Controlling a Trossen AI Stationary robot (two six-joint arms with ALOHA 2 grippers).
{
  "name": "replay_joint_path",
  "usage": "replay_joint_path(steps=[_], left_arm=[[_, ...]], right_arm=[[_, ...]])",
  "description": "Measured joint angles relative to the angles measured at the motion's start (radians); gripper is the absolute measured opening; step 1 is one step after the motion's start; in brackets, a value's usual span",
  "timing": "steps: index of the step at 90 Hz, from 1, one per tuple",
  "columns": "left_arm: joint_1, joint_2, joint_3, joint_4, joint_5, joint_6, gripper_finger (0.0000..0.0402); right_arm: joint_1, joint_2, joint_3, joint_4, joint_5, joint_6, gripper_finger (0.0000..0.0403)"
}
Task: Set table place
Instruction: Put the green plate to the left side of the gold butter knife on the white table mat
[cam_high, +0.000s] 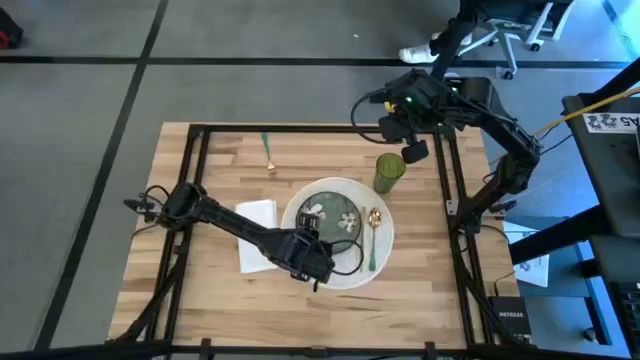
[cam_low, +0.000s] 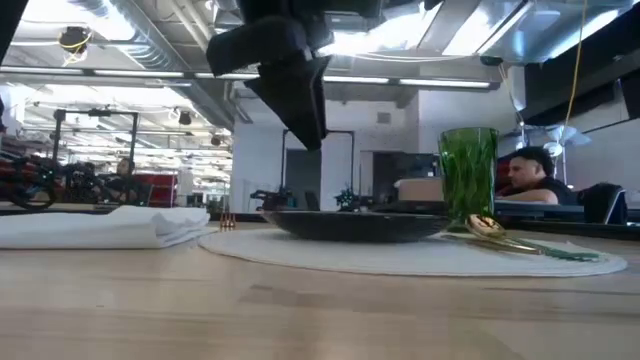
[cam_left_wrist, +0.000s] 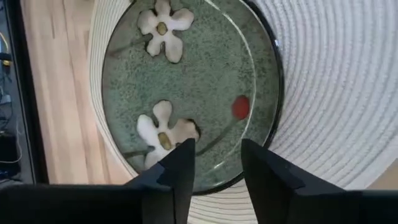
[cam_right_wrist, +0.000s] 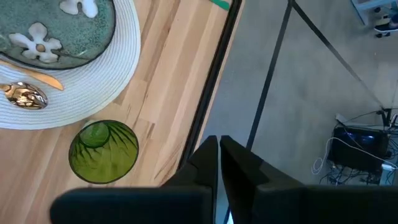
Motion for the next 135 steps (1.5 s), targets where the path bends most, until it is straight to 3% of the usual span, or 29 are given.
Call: replay_joint_path(steps=[17,31,53,61,75,91,135], left_arm=[[0.007,0.0,0.0,0.0,0.002,-0.009,0.0113],[0.034,0.001,0.0,0.002,0.051,-0.046,0.0082],[0.055,0.002,0.0,0.002,0.081,-0.043,0.0012],[0.06,0.002,0.0,0.002,0.087,-0.043,0.0003],[0.065,0.002,0.0,0.006,0.086,-0.036,0.0],[0.065,0.002,-0.001,0.06,0.143,0.01,0.0],[0.06,0.002,-0.001,0.212,0.168,0.056,0.0]], right_arm=[[0.0,0.0,0.0,0.0,0.0,0.0,0.0005],[0.0,-0.003,0.0,0.0,-0.009,0.005,0.0005],[0.006,-0.051,-0.008,0.003,-0.253,0.082,0.0005],[0.049,-0.071,-0.051,0.002,-0.273,0.106,0.0002],[0.162,-0.108,-0.192,0.02,-0.292,0.106,0.0001],[0.268,-0.194,-0.425,0.219,-0.353,0.091,0.0],[0.354,-0.571,-0.933,0.645,-0.358,0.21,0.0]])
